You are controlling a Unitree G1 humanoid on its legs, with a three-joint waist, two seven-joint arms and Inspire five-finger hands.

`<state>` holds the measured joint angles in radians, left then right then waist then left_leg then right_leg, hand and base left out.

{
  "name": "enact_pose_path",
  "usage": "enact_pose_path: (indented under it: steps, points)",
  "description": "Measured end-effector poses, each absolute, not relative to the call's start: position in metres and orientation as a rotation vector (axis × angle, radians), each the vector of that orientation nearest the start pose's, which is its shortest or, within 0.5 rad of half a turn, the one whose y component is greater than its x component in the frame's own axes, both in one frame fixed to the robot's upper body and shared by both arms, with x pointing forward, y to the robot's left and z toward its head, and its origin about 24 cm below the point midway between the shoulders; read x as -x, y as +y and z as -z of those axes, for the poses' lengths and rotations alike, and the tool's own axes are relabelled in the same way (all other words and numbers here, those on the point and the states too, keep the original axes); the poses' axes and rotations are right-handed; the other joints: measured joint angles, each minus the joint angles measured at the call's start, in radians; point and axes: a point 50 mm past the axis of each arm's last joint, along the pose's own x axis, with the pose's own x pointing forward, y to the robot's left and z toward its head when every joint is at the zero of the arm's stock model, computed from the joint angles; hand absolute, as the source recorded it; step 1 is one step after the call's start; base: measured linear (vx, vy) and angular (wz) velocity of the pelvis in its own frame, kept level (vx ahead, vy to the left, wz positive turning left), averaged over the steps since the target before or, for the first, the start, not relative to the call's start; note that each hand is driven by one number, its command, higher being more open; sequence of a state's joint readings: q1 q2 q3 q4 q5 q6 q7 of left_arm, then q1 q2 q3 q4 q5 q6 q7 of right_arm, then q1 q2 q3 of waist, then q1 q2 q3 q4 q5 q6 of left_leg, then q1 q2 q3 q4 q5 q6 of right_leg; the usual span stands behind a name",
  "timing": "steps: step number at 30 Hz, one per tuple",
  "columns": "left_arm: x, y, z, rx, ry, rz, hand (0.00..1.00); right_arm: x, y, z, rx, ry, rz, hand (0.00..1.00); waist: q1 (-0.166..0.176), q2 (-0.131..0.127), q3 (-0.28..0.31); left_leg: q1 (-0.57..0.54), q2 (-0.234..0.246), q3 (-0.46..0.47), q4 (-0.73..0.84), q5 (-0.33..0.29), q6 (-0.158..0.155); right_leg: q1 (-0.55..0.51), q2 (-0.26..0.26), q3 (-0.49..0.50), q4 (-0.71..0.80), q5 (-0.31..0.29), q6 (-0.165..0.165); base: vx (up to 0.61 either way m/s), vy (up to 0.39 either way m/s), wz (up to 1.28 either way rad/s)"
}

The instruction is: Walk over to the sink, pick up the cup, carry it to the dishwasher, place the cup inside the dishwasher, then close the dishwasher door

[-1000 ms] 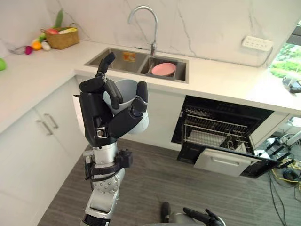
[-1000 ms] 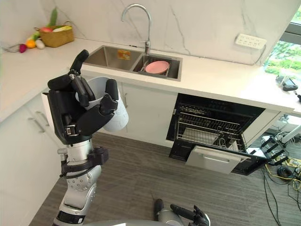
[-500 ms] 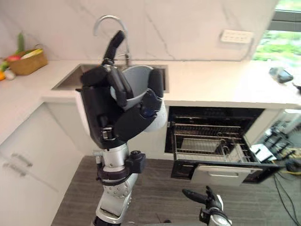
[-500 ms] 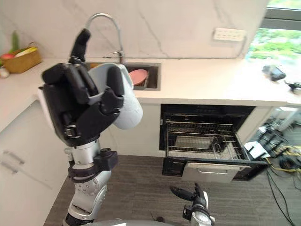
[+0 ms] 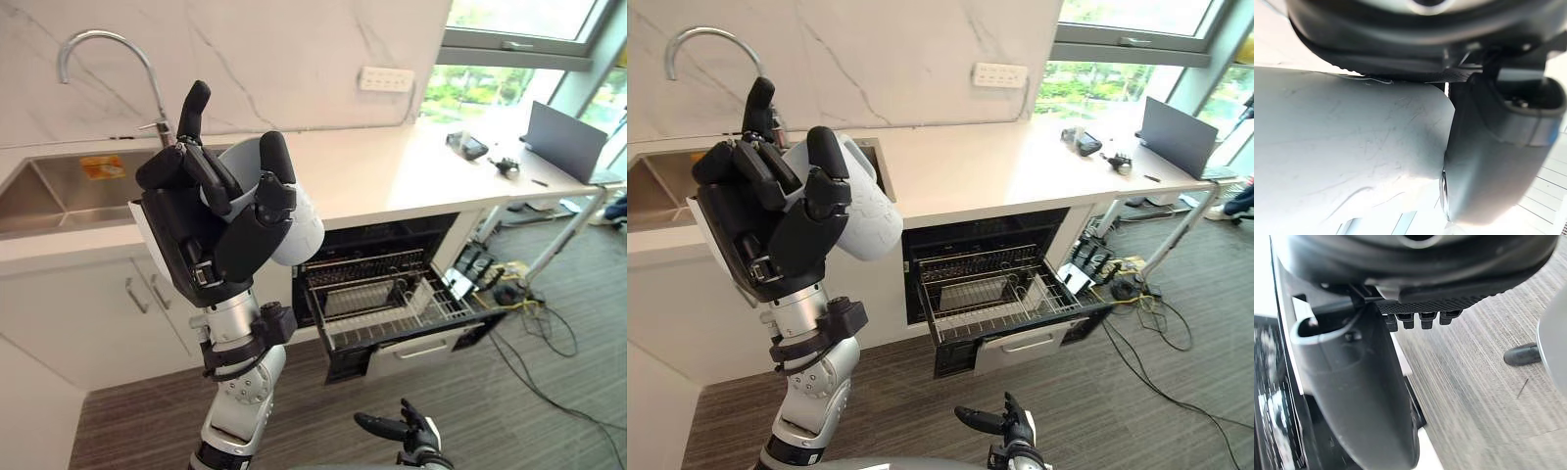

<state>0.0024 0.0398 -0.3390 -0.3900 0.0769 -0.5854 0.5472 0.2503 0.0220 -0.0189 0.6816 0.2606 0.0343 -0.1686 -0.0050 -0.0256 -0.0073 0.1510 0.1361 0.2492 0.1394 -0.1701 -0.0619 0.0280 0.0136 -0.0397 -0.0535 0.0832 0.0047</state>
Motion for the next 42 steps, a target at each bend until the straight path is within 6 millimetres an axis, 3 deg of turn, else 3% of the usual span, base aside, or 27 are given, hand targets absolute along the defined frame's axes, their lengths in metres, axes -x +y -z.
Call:
enact_pose_path:
  steps: [3,5,6,7,8,9,10,11,12,15,16,17,19,21,22,23,25,26,28,31,36,38,42]
  points:
    - [-0.196,0.108,-0.159,0.286,-0.86,-0.089,0.0,-0.099,-0.166,0.137,-0.3,0.921,0.427,1.0,-0.008,0.001,0.03,-0.07,0.034,0.013,0.176,-0.042,0.004,0.011,-0.025,-0.129,0.043,-0.04,-0.006,-0.07,0.008,0.48]
    - [-0.197,0.115,-0.145,0.259,-0.801,-0.052,0.0,-0.093,-0.178,0.123,-0.199,0.691,0.481,1.0,-0.008,-0.002,0.038,-0.125,0.039,0.008,0.24,-0.046,0.012,0.007,-0.039,-0.147,0.059,-0.054,-0.005,-0.04,0.052,0.51]
    - [-0.2,0.122,-0.134,0.245,-0.75,-0.05,0.0,-0.091,-0.197,0.113,-0.19,0.552,0.543,1.0,-0.011,0.005,0.043,-0.131,0.027,0.003,0.219,-0.062,0.039,-0.001,-0.055,-0.147,0.069,-0.056,-0.001,-0.01,0.099,0.15]
    - [-0.206,0.128,-0.12,0.22,-0.692,-0.063,0.0,-0.1,-0.219,0.108,-0.269,0.509,0.619,1.0,-0.027,-0.005,0.047,-0.129,0.011,-0.013,0.14,-0.065,0.043,-0.021,-0.072,-0.131,0.078,-0.056,0.002,-0.02,0.113,0.0]
    - [-0.208,0.131,-0.115,0.211,-0.668,-0.073,0.0,-0.104,-0.228,0.109,-0.297,0.493,0.639,1.0,-0.036,-0.006,0.051,-0.128,0.006,-0.033,0.102,-0.065,0.04,-0.036,-0.077,-0.123,0.081,-0.055,0.007,-0.08,0.116,-0.24]
    - [-0.209,0.132,-0.107,0.208,-0.629,-0.084,0.0,-0.105,-0.249,0.107,-0.293,0.461,0.688,1.0,-0.04,0.02,0.069,-0.117,-0.009,-0.047,0.05,-0.036,-0.01,-0.048,-0.072,-0.105,0.069,-0.05,0.02,-0.05,0.095,-0.41]
    - [-0.206,0.134,-0.102,0.21,-0.602,-0.106,0.0,-0.105,-0.26,0.103,-0.258,0.439,0.686,1.0,-0.038,0.038,0.08,-0.118,-0.002,-0.029,0.041,-0.026,-0.013,-0.048,-0.063,-0.091,0.103,-0.061,0.019,0.03,0.13,-0.64]
    - [-0.203,0.139,-0.098,0.215,-0.581,-0.152,0.0,-0.101,-0.267,0.097,-0.225,0.417,0.7,1.0,-0.042,0.041,0.099,-0.112,0.002,0.012,0.06,-0.008,-0.014,-0.074,-0.079,-0.092,0.243,-0.14,0.021,0.13,0.092,-0.64]
    - [-0.201,0.141,-0.096,0.213,-0.574,-0.174,0.0,-0.099,-0.267,0.096,-0.22,0.407,0.708,1.0,-0.042,0.032,0.108,-0.103,-0.005,0.034,0.078,-0.008,-0.007,-0.066,-0.089,-0.08,0.239,-0.166,0.044,0.16,0.087,-0.76]
    - [-0.199,0.145,-0.091,0.21,-0.548,-0.205,0.0,-0.108,-0.256,0.07,-0.08,0.255,0.7,1.0,-0.07,0.05,0.129,-0.111,-0.021,0.05,0.157,-0.022,-0.005,-0.06,-0.097,0.001,0.197,-0.141,0.059,0.15,0.052,-0.72]
    - [-0.199,0.145,-0.092,0.203,-0.55,-0.195,0.0,-0.111,-0.252,0.056,-0.187,0.156,0.662,1.0,-0.078,0.04,0.135,-0.142,-0.029,0.041,0.216,-0.022,-0.002,-0.057,-0.112,0.025,0.181,-0.133,0.062,0.14,0.086,-0.72]
    - [-0.201,0.137,-0.094,0.227,-0.553,-0.14,0.0,-0.114,-0.251,0.04,-0.282,0.018,0.606,1.0,-0.074,0.036,0.131,-0.143,-0.053,0.023,0.182,-0.048,0.025,-0.055,-0.136,0.064,0.172,-0.124,0.081,0.1,0.094,-0.68]
    - [-0.203,0.123,-0.098,0.237,-0.574,-0.031,0.0,-0.115,-0.26,0.03,-0.324,-0.09,0.589,1.0,-0.09,0.06,0.113,-0.126,-0.06,0.008,0.071,-0.012,0.03,-0.093,-0.144,0.074,0.246,-0.164,0.105,0.09,0.158,-0.45]
    - [-0.205,0.115,-0.101,0.209,-0.586,0.06,0.0,-0.116,-0.269,0.026,-0.311,-0.133,0.581,1.0,-0.105,0.054,0.118,-0.094,-0.088,0.016,0.041,-0.016,0.044,-0.157,-0.183,-0.005,0.415,-0.194,0.06,0.1,0.168,-0.15]
    - [-0.205,0.115,-0.102,0.187,-0.595,0.1,0.0,-0.115,-0.277,0.023,-0.298,-0.162,0.579,1.0,-0.105,0.041,0.126,-0.054,-0.108,0.03,0.023,-0.018,0.056,-0.176,-0.223,-0.092,0.504,-0.211,0.031,0.11,0.147,-0.17]
    - [-0.204,0.116,-0.102,0.176,-0.596,0.114,0.0,-0.117,-0.281,0.021,-0.294,-0.18,0.577,1.0,-0.103,0.035,0.129,-0.036,-0.115,0.039,0.015,-0.019,0.06,-0.177,-0.242,-0.134,0.53,-0.216,0.022,0.13,0.158,-0.26]
    - [-0.206,0.123,-0.103,0.146,-0.598,0.146,0.0,-0.14,-0.289,0.005,-0.296,-0.269,0.524,1.0,-0.1,0.03,0.124,-0.025,-0.12,0.044,0.014,-0.026,0.073,-0.152,-0.243,-0.202,0.477,-0.208,0.035,0.1,0.104,-0.24]
    - [-0.206,0.123,-0.104,0.145,-0.6,0.148,0.0,-0.146,-0.29,0.001,-0.29,-0.288,0.5,1.0,-0.095,0.027,0.123,-0.031,-0.118,0.043,0.015,-0.026,0.073,-0.138,-0.234,-0.205,0.436,-0.202,0.045,0.07,0.04,-0.18]
    - [-0.21,0.123,-0.106,0.143,-0.602,0.153,0.0,-0.172,-0.281,-0.011,-0.29,-0.335,0.38,1.0,-0.08,0.014,0.124,-0.053,-0.103,0.038,0.015,-0.027,0.074,-0.062,-0.192,-0.222,0.227,-0.132,0.111,0.05,-0.02,-0.13]
    - [-0.21,0.121,-0.106,0.108,-0.602,0.124,0.0,-0.193,-0.262,-0.022,-0.297,-0.342,0.207,1.0,-0.068,0.015,0.124,-0.019,-0.094,0.007,0.015,-0.027,0.073,0.008,-0.173,-0.221,0.159,-0.111,0.108,0.06,-0.054,-0.09]
    - [-0.212,0.116,-0.121,0.034,-0.701,0.057,0.0,-0.202,-0.24,-0.051,-0.322,-0.401,0.045,1.0,-0.062,0.019,0.124,0.003,-0.095,-0.032,0.012,-0.031,0.068,0.062,-0.172,-0.237,0.107,-0.095,0.111,0.02,-0.006,0.1]
    - [-0.209,0.116,-0.129,0.008,-0.753,-0.004,0.0,-0.207,-0.22,-0.072,-0.326,-0.448,-0.077,1.0,-0.06,0.02,0.124,-0.003,-0.097,-0.031,0.004,-0.03,0.067,0.065,-0.168,-0.234,0.072,-0.071,0.112,-0.04,0.03,-0.04]
    - [-0.207,0.116,-0.136,-0.027,-0.803,-0.063,0.0,-0.213,-0.182,-0.094,-0.312,-0.472,-0.283,1.0,-0.056,0.02,0.124,-0.004,-0.099,-0.022,-0.008,-0.03,0.067,0.068,-0.163,-0.227,0.042,-0.046,0.111,-0.06,0.023,-0.07]
